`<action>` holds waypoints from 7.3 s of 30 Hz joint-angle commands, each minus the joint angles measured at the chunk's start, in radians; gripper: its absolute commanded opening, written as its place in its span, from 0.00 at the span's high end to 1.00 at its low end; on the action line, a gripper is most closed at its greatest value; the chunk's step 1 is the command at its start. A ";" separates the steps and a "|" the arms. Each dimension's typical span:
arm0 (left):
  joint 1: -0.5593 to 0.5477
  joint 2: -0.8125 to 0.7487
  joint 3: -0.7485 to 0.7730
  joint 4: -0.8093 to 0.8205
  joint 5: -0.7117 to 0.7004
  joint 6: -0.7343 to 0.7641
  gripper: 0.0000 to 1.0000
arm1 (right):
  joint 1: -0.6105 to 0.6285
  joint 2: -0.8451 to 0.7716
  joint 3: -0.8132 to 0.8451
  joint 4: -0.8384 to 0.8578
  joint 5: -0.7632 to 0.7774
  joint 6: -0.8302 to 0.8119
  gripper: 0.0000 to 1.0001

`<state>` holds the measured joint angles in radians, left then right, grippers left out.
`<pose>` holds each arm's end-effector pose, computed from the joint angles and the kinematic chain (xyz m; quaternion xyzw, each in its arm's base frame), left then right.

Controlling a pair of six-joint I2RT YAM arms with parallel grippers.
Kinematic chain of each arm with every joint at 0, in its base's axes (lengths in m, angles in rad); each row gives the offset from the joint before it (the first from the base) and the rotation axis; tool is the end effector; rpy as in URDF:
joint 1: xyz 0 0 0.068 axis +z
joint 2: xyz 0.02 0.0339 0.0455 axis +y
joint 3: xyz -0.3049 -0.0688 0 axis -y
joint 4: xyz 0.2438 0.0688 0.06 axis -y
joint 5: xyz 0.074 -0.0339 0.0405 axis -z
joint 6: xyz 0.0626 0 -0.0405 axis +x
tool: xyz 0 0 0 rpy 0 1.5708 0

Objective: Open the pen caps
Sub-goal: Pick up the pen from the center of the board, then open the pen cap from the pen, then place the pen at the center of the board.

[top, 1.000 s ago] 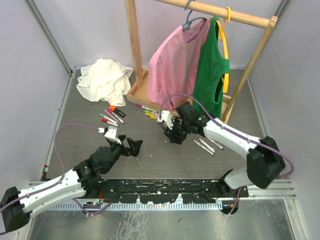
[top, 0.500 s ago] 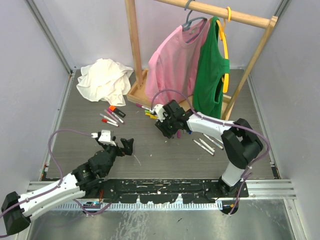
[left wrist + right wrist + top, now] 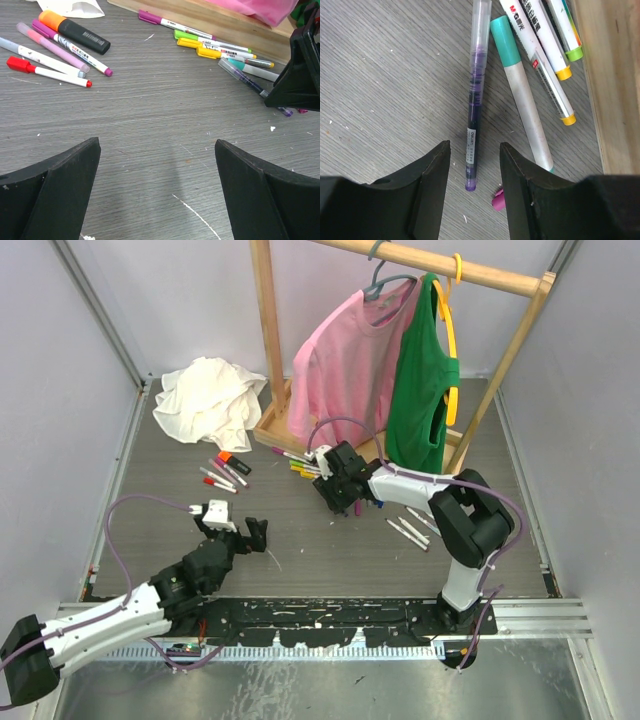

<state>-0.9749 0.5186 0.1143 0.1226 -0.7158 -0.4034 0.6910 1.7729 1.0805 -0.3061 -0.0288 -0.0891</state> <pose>0.1010 -0.0758 0.1902 0.0091 0.7777 -0.1417 0.6124 0.2926 0.2443 0.1879 -0.3685 0.8856 0.0969 0.2654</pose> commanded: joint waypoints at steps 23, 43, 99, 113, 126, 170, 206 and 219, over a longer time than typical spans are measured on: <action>0.003 -0.095 -0.004 0.040 -0.036 -0.013 0.02 | -0.011 0.054 0.066 -0.023 -0.040 -0.045 0.79; 0.004 -0.292 -0.036 0.349 0.468 -0.141 0.02 | -0.099 -0.265 0.039 -0.195 -0.547 -0.227 0.99; 0.055 0.465 0.317 0.879 0.733 -0.203 1.00 | -0.231 -0.531 -0.023 -0.248 -1.157 -0.315 0.51; 0.083 0.527 0.310 0.959 0.756 -0.221 1.00 | -0.151 -0.490 -0.034 -0.165 -1.027 -0.221 0.79; 0.422 0.431 0.527 0.840 0.784 -0.200 1.00 | -0.111 -0.395 -0.025 -0.222 -1.054 -0.278 0.99; 0.564 0.025 0.032 0.394 0.848 -0.653 1.00 | -0.162 -0.334 -0.302 -0.353 -0.079 -0.433 0.94; 0.380 0.381 0.126 0.543 0.826 -0.623 1.00 | -0.201 -0.321 -0.318 -0.352 -0.036 -0.416 0.81; 0.096 0.702 0.273 0.520 0.505 -0.562 1.00 | -0.231 -0.339 -0.310 -0.352 -0.041 -0.409 0.78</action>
<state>-0.8333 1.1378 0.3073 0.6010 -0.0772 -0.9848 0.4686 1.4509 0.7589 -0.6777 -0.0872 -0.4973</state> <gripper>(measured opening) 0.078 0.192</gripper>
